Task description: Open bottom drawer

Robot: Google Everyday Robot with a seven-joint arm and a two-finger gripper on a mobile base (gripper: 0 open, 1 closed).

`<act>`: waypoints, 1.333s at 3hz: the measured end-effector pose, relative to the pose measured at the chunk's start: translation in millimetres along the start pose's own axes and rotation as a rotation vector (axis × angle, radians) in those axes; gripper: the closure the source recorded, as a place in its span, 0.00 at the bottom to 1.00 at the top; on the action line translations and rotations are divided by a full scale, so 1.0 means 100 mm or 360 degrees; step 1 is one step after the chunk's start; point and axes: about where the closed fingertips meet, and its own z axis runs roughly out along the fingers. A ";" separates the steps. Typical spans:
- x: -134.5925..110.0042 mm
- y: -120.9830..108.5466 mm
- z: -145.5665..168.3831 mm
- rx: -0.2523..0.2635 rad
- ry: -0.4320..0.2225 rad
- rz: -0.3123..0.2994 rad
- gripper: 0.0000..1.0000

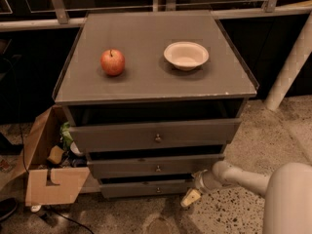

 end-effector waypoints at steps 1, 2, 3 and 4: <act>0.00 0.02 0.02 -0.0007 0.0006 -0.0011 0.00; 0.30 0.12 0.23 -0.0068 0.0076 0.0059 0.00; 0.30 0.12 0.23 -0.0068 0.0076 0.0059 0.00; 0.02 0.07 0.24 -0.0062 -0.0015 -0.0033 0.00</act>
Offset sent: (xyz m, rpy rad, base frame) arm -0.0240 -0.0038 -0.0423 -0.0282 0.0844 0.0218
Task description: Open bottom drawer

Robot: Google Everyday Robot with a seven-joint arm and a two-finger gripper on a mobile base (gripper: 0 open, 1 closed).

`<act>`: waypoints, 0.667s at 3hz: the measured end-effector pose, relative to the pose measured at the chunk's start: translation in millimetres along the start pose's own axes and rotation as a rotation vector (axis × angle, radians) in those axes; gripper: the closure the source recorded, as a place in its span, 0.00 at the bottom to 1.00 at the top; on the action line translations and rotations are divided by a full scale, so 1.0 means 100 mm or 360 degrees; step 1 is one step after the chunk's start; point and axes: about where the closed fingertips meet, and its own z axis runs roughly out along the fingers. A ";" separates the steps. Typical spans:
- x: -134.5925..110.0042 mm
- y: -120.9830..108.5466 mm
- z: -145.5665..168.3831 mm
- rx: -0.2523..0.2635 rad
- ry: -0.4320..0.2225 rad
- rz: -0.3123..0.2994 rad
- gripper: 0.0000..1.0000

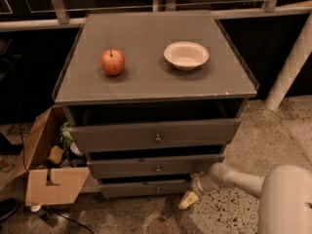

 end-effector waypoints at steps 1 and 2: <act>0.03 -0.04 0.01 0.0012 0.0007 0.0007 0.00; 0.13 -0.16 0.03 0.0048 0.0029 0.0028 0.00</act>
Offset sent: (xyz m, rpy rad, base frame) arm 0.0316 -0.0492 -0.0243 -0.0744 -0.0216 -0.0856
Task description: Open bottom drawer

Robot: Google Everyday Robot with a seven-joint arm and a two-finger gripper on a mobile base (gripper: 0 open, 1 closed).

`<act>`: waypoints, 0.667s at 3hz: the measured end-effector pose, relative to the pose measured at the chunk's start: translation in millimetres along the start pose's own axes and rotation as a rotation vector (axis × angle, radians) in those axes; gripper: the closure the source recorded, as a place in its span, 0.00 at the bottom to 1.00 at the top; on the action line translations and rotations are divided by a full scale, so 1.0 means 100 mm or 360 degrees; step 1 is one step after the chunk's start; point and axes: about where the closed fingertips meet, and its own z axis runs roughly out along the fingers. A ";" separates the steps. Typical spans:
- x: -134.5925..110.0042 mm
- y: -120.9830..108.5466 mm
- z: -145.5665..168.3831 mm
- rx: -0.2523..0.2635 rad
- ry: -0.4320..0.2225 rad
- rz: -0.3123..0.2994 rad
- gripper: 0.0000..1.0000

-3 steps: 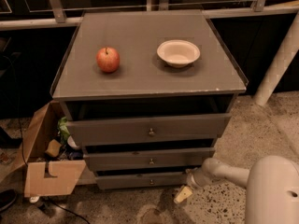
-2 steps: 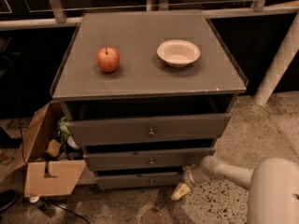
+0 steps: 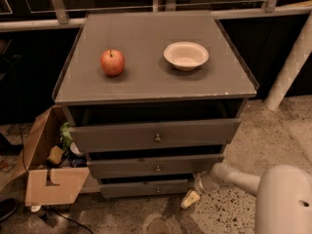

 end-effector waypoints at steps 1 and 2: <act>0.23 -0.12 0.02 0.0035 0.0049 0.0045 0.00; 0.38 -0.03 0.09 -0.0004 0.0081 0.0062 0.00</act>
Offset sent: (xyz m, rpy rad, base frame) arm -0.0274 -0.0333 -0.0396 -0.0444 0.0791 -0.0287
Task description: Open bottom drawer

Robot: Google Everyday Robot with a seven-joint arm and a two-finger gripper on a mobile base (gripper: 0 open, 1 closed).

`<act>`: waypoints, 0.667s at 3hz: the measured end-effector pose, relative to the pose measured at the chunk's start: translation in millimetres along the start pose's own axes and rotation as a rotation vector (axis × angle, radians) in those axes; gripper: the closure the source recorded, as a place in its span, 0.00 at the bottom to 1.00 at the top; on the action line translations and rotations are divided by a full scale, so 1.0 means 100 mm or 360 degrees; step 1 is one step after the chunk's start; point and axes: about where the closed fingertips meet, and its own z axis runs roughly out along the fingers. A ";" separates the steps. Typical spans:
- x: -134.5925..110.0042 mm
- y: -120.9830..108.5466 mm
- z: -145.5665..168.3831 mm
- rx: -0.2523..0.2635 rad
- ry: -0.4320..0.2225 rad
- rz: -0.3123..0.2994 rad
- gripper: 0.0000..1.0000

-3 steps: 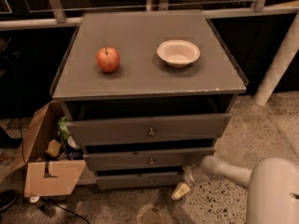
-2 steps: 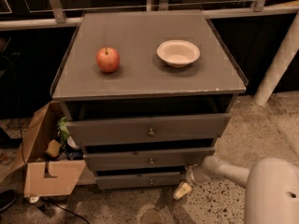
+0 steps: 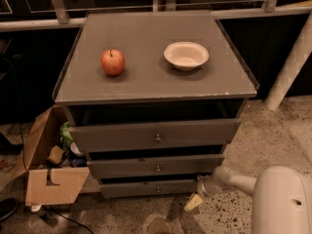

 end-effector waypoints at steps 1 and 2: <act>0.07 0.06 0.04 -0.0029 0.0027 0.0003 0.00; 0.09 0.17 -0.06 -0.0047 0.0021 -0.0036 0.00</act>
Offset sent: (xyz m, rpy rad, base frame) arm -0.0323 -0.0046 0.0154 0.0020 0.0091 0.0651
